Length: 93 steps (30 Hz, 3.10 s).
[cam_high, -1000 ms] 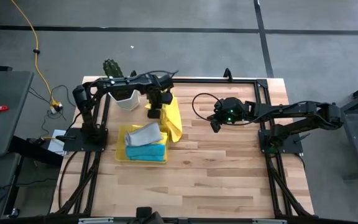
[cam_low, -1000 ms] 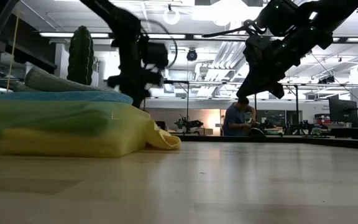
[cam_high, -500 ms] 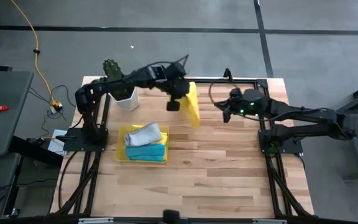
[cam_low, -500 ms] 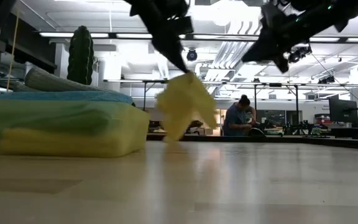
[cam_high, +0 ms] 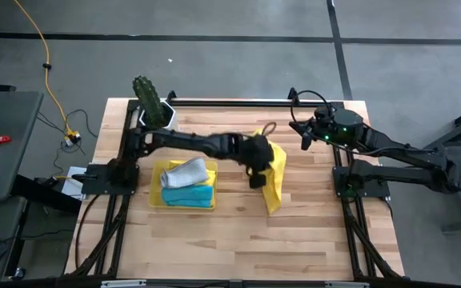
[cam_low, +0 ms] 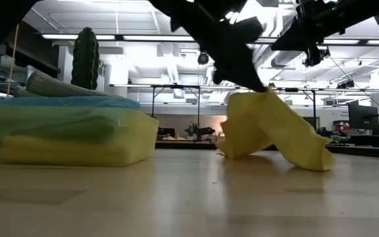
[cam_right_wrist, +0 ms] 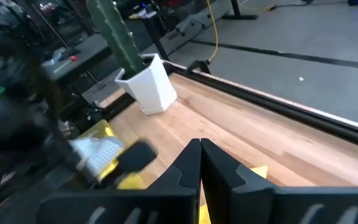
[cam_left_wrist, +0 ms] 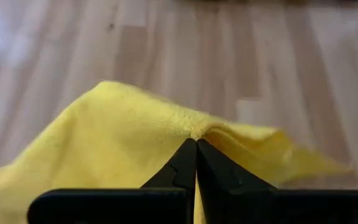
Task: Fold microfiber towels
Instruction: Fold the yellow microfiber towel
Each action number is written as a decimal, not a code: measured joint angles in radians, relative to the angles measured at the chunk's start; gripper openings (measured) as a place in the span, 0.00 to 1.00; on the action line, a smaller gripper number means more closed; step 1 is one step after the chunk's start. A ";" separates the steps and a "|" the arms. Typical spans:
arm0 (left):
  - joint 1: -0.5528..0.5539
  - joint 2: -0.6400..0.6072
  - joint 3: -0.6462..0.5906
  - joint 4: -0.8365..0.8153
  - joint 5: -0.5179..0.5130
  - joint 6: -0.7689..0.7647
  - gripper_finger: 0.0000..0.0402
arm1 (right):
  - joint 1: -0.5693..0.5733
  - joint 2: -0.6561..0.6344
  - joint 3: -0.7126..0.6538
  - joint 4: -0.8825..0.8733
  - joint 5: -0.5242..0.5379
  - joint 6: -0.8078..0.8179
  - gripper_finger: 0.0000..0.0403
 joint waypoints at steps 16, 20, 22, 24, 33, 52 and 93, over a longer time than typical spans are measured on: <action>-0.017 -0.073 0.002 -0.146 0.055 0.016 0.37 | -0.006 0.001 0.000 -0.089 -0.004 -0.039 0.00; 0.006 -0.083 0.002 -0.271 0.096 0.133 0.43 | -0.006 0.001 0.000 -0.092 -0.004 -0.049 0.00; 0.009 -0.072 0.002 -0.295 0.126 0.177 0.44 | -0.006 0.001 0.000 -0.092 -0.004 -0.055 0.00; 0.005 -0.049 0.001 -0.307 0.150 0.217 0.44 | -0.006 0.001 0.000 -0.092 -0.004 -0.056 0.00; -0.050 0.049 0.000 -0.295 0.122 0.332 0.39 | -0.006 0.001 0.000 -0.114 0.004 -0.056 0.00; -0.099 0.134 0.000 -0.294 -0.151 0.405 0.32 | -0.006 0.007 0.000 -0.142 0.048 -0.056 0.00; 0.354 -0.021 0.358 -0.486 -0.075 0.123 0.00 | 0.235 0.239 0.001 -0.062 -0.192 -0.012 0.26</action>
